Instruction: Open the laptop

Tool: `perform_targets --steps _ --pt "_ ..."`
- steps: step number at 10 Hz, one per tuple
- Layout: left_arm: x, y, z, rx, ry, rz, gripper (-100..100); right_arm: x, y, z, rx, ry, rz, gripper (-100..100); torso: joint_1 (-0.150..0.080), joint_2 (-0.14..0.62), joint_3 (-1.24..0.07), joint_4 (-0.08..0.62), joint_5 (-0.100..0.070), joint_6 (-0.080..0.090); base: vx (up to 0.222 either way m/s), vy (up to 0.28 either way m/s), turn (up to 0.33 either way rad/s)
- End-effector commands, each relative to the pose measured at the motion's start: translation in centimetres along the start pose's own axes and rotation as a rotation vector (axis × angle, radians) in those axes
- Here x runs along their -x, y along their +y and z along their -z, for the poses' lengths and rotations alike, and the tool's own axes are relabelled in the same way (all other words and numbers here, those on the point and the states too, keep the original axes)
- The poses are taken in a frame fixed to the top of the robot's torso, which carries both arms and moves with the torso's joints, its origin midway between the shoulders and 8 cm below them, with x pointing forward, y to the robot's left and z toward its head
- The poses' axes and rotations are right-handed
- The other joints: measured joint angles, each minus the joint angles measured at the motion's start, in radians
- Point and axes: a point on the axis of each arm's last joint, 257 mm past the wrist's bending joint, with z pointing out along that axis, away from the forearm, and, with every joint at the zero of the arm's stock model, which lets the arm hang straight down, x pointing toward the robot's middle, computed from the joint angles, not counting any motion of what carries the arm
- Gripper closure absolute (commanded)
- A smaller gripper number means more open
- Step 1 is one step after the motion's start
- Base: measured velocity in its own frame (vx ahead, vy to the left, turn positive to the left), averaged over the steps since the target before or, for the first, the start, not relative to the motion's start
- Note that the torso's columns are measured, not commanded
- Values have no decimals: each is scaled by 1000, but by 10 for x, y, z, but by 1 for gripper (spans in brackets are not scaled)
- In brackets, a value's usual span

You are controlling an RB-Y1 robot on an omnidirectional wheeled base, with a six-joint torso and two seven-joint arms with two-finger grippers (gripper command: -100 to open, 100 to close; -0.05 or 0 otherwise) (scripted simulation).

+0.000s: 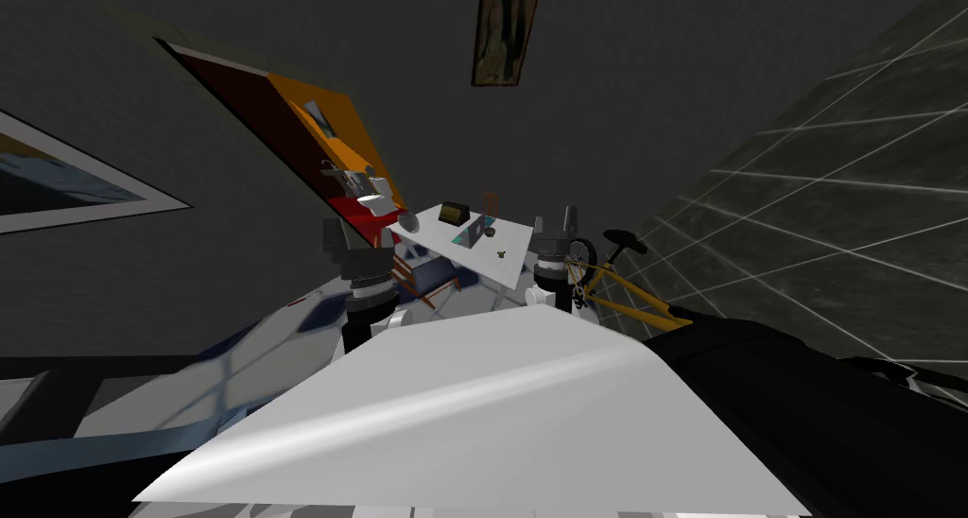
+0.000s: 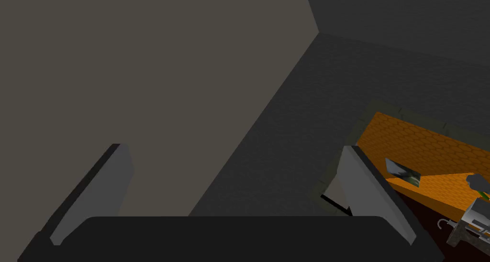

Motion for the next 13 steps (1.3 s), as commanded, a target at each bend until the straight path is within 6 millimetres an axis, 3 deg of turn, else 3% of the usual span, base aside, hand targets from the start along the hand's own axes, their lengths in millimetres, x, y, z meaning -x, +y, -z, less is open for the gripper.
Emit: perform_targets --steps 1,9,10,13 --pt "0 0 0 0 0 0 0 0 0 0 0 0 0 0 0 40 -82 41 0 0 0 0 0" --pt "0 0 0 0 0 0 0 0 0 0 0 0 0 0 0 618 -1234 617 0 0 0 0 0" --pt "-4 7 0 19 31 -13 -100 0 0 0 0 0 0 0 0 691 -1382 691 0 0 14 0 -77" --pt "-7 30 -1 75 79 -47 -100 0 0 0 0 0 0 0 0 736 -1476 736 0 0 24 1 -129"
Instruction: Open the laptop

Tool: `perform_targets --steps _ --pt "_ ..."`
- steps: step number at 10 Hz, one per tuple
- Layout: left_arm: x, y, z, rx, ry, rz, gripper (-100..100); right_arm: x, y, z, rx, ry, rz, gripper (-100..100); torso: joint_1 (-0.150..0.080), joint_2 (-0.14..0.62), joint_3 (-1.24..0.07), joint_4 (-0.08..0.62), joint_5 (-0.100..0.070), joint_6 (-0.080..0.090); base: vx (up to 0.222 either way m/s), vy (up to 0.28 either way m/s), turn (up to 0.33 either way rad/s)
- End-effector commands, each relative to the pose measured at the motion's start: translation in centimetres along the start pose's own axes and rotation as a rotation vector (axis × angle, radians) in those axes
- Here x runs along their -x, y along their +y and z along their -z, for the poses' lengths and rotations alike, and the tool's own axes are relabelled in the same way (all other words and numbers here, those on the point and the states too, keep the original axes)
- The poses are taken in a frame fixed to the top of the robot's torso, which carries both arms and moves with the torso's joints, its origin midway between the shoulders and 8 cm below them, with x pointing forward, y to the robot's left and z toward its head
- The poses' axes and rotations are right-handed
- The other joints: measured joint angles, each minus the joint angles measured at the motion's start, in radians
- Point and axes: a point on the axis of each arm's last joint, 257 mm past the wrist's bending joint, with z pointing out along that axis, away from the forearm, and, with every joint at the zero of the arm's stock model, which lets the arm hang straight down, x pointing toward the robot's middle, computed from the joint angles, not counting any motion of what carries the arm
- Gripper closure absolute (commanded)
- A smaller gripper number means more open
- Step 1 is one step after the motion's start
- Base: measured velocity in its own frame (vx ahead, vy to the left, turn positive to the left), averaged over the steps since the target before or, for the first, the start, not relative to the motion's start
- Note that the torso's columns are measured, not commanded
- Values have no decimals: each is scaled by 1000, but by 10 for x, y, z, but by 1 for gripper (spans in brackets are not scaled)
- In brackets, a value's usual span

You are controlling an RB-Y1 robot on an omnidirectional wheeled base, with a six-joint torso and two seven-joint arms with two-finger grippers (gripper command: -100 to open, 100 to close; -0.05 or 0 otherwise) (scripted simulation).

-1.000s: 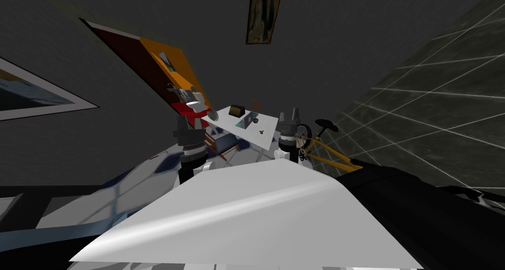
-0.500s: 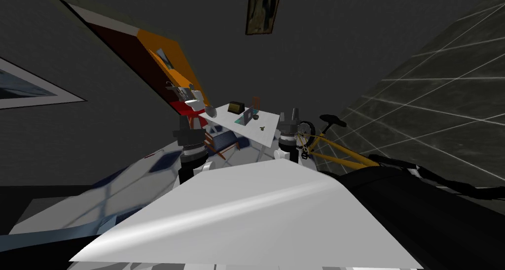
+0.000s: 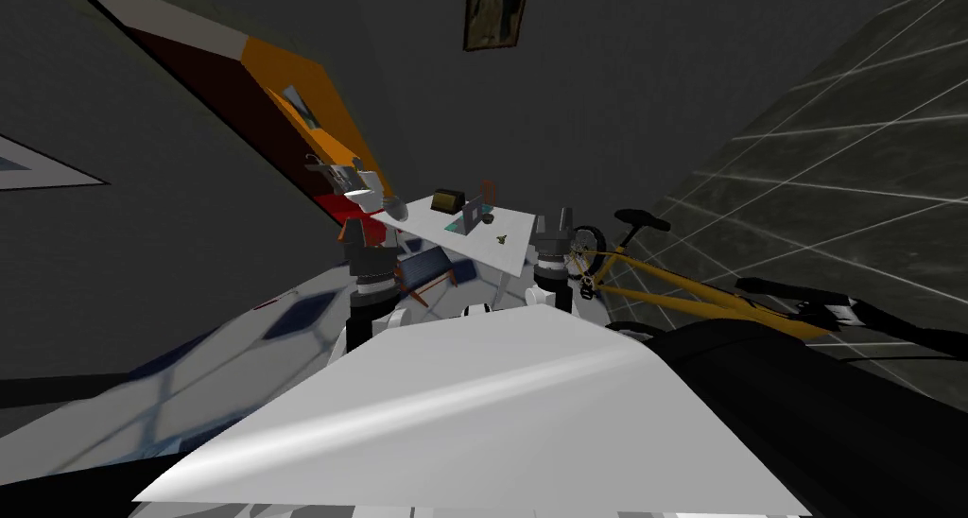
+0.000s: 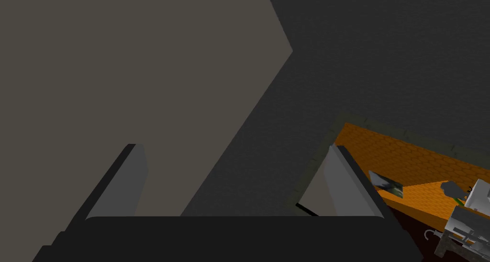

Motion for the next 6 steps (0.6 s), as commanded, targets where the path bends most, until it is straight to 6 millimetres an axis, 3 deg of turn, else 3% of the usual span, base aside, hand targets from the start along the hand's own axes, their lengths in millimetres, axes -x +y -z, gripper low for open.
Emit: perform_targets --steps 1,6 --pt "-2 27 -1 70 40 -38 -100 0 0 0 0 0 0 0 0 1 -1 1 0 0 45 1 -204" --pt "3 71 -5 175 63 -94 -100 0 0 0 0 0 0 0 0 3 0 2 0 0 35 3 -160"
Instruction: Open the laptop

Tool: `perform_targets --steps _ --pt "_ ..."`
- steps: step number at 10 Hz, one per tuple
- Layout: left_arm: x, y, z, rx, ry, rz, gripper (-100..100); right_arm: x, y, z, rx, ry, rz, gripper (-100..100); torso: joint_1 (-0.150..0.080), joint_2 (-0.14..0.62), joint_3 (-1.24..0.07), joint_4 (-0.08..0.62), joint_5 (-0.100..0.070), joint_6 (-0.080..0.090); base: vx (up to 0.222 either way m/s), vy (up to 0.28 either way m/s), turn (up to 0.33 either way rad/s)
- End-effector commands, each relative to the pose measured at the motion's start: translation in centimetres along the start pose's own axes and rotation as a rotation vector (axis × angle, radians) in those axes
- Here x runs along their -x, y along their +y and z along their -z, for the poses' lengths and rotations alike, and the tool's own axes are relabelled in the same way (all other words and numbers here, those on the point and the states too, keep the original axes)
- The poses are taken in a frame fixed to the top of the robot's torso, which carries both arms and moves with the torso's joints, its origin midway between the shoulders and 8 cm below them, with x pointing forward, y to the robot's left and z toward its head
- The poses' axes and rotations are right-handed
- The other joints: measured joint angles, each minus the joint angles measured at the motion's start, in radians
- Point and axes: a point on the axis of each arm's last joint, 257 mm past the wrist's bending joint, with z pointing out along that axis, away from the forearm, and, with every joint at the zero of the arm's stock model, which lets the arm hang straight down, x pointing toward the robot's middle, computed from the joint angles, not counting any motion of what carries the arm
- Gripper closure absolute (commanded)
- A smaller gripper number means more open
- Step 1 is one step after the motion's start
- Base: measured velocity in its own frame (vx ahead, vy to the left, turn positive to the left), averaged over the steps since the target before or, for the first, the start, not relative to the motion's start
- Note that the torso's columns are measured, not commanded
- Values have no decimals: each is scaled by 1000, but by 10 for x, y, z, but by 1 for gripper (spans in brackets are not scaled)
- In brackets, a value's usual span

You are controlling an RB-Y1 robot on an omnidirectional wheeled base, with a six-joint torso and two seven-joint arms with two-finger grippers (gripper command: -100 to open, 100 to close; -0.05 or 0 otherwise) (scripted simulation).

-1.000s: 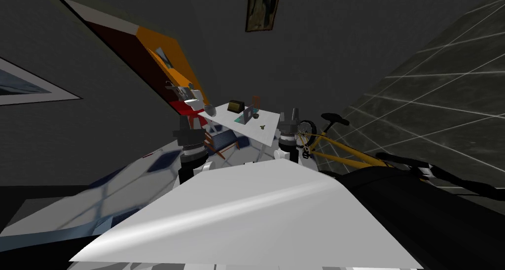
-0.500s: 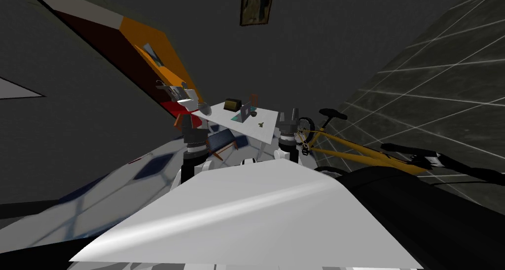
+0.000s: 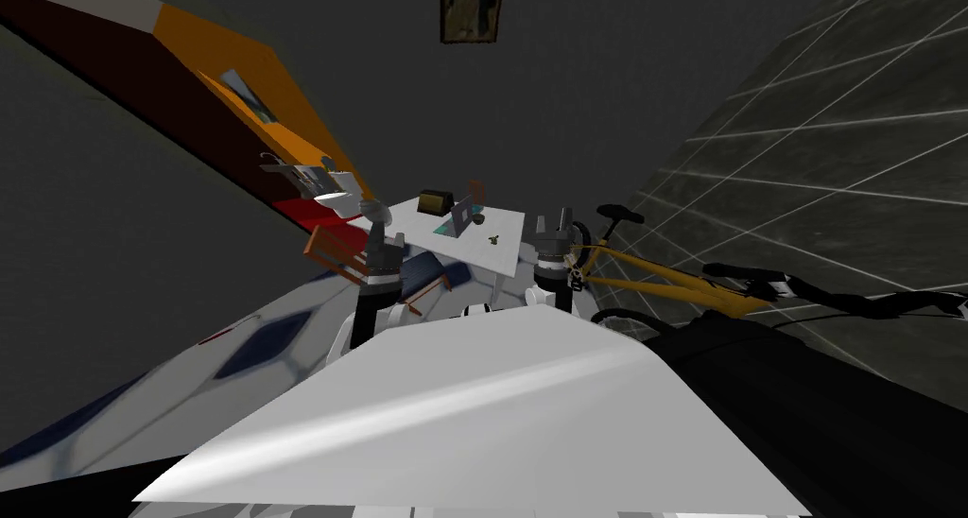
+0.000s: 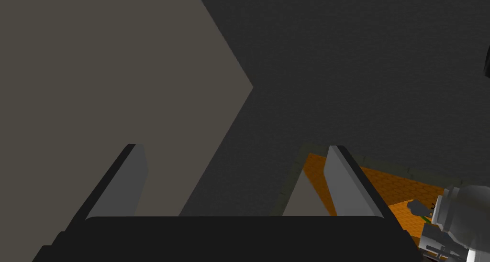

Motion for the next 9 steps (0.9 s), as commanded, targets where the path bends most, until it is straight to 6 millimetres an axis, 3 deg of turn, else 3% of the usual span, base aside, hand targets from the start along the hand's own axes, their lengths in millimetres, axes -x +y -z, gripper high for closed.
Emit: perform_targets --steps 1,9 --pt "2 23 -6 61 7 -30 -100 0 0 0 0 0 0 0 0 -1 0 0 0 0 38 8 -191" --pt "23 106 -20 272 19 -145 -100 0 0 0 0 0 0 0 0 -1 0 0 0 0 42 10 -189"
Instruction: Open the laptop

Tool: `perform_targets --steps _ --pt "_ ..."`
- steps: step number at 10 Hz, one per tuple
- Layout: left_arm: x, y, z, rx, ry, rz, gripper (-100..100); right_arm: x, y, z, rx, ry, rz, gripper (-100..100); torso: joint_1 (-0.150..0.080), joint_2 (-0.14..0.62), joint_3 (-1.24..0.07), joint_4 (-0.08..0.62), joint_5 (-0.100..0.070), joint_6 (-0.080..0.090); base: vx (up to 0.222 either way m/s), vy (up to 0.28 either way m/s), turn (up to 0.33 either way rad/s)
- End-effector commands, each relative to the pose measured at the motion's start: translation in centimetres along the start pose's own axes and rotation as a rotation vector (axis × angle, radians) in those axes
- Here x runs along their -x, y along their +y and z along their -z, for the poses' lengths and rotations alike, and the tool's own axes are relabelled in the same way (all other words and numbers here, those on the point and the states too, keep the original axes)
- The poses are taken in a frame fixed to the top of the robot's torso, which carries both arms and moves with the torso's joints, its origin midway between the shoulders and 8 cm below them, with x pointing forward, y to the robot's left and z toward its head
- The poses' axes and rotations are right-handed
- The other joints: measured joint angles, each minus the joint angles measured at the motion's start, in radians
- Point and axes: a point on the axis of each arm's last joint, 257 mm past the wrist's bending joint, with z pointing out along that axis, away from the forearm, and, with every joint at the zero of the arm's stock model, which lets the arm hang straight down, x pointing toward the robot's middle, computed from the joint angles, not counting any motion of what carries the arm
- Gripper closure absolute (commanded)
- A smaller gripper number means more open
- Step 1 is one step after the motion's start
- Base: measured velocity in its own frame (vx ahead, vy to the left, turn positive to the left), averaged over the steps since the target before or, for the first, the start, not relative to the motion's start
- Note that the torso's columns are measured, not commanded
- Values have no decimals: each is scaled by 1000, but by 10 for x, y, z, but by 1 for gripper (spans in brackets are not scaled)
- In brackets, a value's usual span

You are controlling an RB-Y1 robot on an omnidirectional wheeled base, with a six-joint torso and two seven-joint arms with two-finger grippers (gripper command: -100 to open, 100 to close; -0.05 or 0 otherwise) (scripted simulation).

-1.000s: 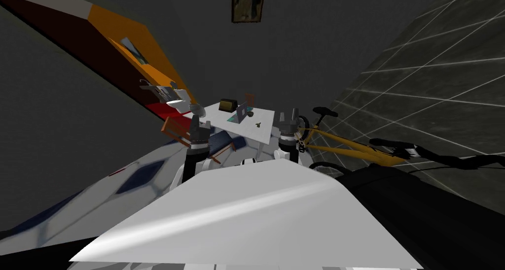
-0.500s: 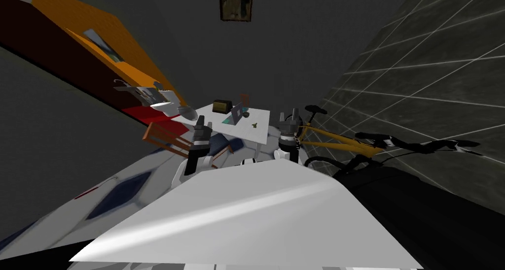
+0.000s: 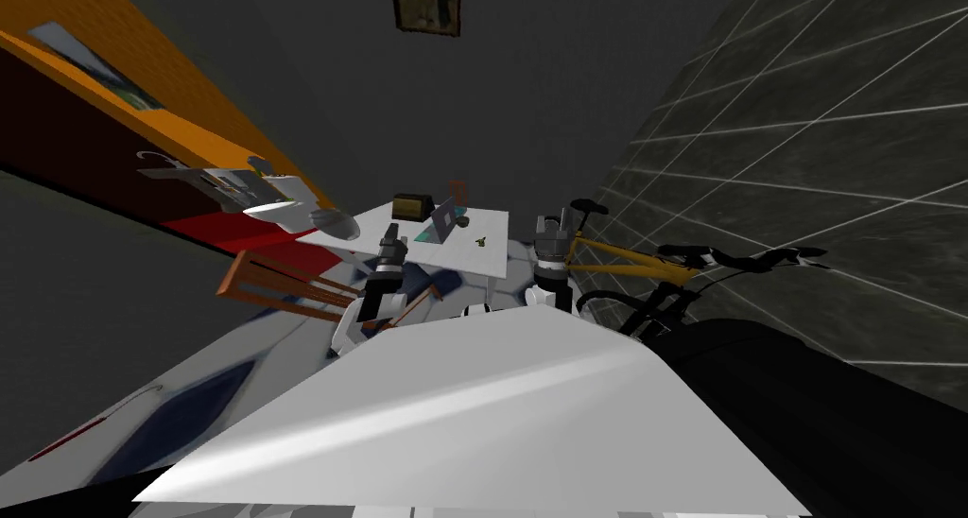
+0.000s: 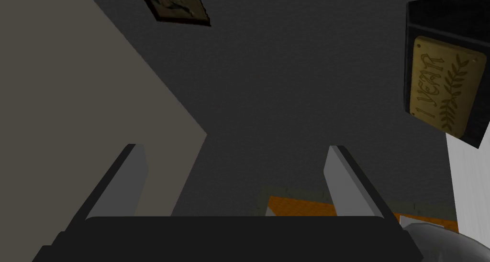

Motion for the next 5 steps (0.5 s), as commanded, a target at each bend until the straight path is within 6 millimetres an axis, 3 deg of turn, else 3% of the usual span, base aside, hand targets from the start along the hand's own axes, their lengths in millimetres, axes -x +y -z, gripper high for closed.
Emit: perform_targets --steps 1,5 --pt "5 30 -10 80 1 -44 -100 0 0 0 0 0 0 0 0 0 0 0 0 0 46 13 -234" --pt "22 73 -23 199 -4 -115 -100 0 0 0 0 0 0 0 0 0 0 0 0 0 43 18 -209"
